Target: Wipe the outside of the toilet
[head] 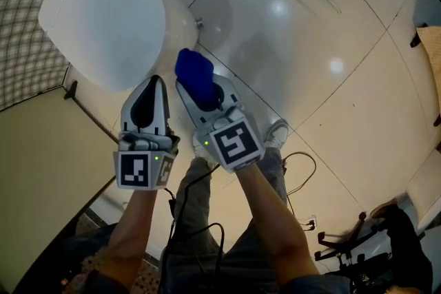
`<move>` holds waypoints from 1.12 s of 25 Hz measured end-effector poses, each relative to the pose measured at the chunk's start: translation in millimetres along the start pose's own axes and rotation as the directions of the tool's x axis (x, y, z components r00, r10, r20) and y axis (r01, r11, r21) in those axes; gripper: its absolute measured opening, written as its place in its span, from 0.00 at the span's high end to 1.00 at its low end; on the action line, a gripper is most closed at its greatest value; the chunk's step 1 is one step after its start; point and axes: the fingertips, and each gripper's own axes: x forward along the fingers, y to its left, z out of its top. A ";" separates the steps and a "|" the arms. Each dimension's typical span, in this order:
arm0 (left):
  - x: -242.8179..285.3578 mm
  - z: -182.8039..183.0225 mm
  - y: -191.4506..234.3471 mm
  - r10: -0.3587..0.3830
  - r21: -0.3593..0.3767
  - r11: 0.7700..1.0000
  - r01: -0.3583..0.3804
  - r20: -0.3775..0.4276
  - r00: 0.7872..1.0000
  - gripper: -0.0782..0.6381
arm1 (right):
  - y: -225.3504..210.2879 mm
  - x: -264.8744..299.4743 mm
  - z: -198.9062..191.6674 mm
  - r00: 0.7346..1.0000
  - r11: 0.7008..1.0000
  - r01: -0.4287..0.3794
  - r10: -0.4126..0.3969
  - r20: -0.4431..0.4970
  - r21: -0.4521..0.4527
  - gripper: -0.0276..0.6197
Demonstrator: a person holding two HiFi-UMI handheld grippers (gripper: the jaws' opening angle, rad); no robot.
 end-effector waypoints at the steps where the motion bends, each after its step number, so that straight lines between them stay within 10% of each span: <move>1: -0.1 -10.8 2.0 -0.017 0.006 1.000 0.017 -0.002 1.000 0.87 | -0.1 5.4 -10.3 1.000 1.000 0.008 -0.008 0.005 0.001 0.84; 14: -14.0 -127.3 35.5 -0.211 0.122 0.970 0.211 -0.019 0.977 0.87 | -79.9 101.9 -95.0 0.959 0.978 0.210 -0.210 0.190 0.021 0.84; 28: -12.6 -171.9 78.9 -0.129 0.207 0.969 0.133 -0.035 0.991 0.87 | 44.5 121.3 -211.6 0.976 0.980 0.124 -0.149 0.159 0.157 0.84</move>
